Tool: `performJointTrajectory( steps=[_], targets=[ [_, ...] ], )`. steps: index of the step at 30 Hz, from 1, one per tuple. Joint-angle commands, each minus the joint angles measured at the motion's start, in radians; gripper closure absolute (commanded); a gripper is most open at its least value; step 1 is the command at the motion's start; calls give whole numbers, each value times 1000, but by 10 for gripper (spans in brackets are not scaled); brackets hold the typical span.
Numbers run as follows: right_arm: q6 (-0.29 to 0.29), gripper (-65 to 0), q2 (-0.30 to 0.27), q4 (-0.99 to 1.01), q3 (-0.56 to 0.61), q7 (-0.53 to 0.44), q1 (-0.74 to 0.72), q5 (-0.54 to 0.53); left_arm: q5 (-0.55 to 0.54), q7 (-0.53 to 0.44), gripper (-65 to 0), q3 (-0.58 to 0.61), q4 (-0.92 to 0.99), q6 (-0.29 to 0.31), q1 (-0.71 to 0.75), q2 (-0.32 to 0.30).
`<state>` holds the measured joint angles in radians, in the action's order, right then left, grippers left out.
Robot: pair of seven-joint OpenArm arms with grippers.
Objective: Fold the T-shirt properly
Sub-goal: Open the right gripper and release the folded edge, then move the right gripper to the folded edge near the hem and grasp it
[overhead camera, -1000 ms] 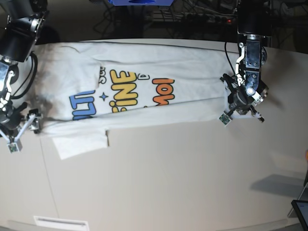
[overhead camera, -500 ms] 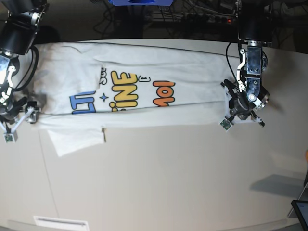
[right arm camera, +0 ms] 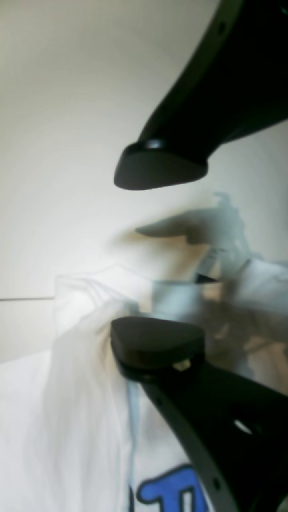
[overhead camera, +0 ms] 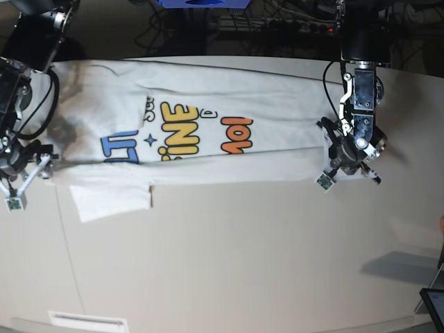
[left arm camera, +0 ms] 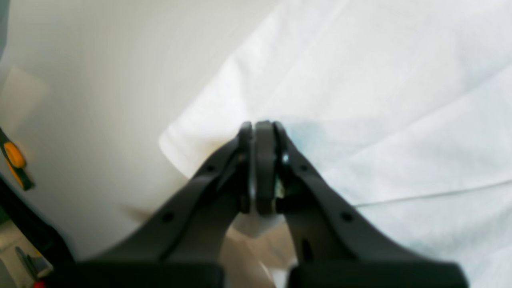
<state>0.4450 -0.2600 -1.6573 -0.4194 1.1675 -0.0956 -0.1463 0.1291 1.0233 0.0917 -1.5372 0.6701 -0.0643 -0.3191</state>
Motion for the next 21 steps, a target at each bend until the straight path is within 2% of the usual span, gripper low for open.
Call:
performJointTrajectory(
  steps=[1,5,8,11,15,19,21],
  targets=[
    [4,-479,1,-37,-3,-2,-14,-8,-18,5,0,3,11,12,-1,2],
    [4,-479,74,-73,-2,45,-11,-8,-18,5,0,3,8,12,-1,8],
    [2,-477,98,-93,3,38,7,-6,-18,5,0,1,8,12,-1,7],
    [1,-477,97,-100,37,4,-2,-5,-18,4,0,1,10,12,-1,4],
    [2,-479,60,-82,84,-18,-69,-6,-18,4,0,3,10,12,-1,5],
    [5,-480,57,15,167,-30,-166,-8,-18,4,0,3,2,12,-1,7],
    [25,-480,60,105,198,-76,-204,-8,-18,4,0,1,2,12,-1,7]
  ],
)
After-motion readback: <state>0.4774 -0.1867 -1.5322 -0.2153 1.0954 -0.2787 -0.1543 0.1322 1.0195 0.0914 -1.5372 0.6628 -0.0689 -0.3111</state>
